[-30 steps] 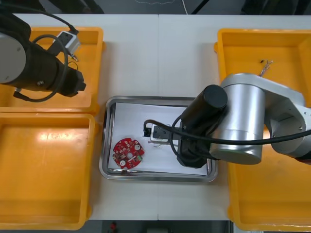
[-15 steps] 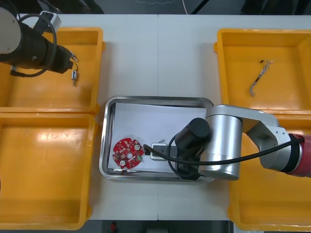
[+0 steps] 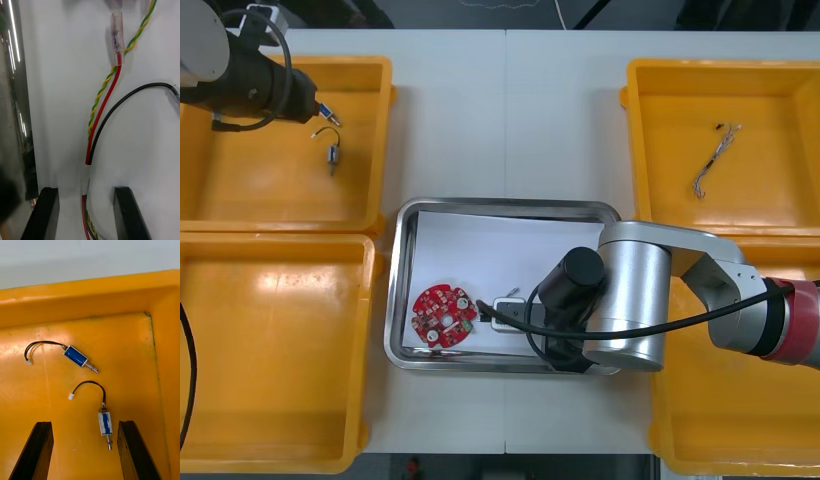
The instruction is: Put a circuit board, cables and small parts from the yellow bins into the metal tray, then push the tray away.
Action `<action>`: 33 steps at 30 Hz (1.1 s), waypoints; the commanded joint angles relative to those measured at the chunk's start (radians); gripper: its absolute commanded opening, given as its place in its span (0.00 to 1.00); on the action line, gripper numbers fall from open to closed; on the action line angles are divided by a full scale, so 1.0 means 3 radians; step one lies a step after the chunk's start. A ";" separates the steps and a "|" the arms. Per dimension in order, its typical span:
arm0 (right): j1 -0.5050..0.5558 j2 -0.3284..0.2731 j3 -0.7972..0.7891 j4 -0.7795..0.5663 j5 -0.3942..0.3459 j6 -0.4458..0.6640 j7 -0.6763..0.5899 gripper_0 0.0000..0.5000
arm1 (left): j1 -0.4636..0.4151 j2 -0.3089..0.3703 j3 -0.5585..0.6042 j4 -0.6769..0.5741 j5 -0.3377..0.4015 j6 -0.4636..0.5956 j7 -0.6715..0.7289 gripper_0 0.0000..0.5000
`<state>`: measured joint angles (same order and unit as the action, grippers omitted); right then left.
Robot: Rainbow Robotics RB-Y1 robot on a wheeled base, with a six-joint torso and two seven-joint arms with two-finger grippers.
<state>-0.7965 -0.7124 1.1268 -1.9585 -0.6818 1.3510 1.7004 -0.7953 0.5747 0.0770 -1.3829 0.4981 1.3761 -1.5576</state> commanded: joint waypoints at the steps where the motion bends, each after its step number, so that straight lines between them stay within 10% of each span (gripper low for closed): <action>1: -0.0101 0.0058 -0.0090 -0.0093 -0.0008 -0.0024 0.0044 1.00 | -0.0325 0.0043 -0.0021 0.0197 -0.0096 -0.0128 0.0472 1.00; 10: -0.0101 0.0074 -0.0453 -0.0119 -0.0187 0.0119 0.0044 1.00 | -0.0412 -0.0090 -0.0205 0.0667 -0.0126 -0.0870 0.0554 1.00; 25: -0.0101 0.0263 -0.1603 -0.0691 -0.0228 0.1896 0.0018 1.00 | -0.0422 -0.0187 -0.0620 0.1245 -0.0050 -0.1596 0.0708 1.00; 33: -0.0101 0.0186 -0.2222 -0.0988 -0.0345 0.1896 -0.0033 1.00 | -0.0422 -0.0239 -0.0650 0.1409 -0.0044 -0.1954 0.0708 1.00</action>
<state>-0.7994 -0.6474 0.5444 -2.2000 -0.7709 1.9160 1.7002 -0.8697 0.5212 -0.1048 -0.9571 0.4783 0.8266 -1.4315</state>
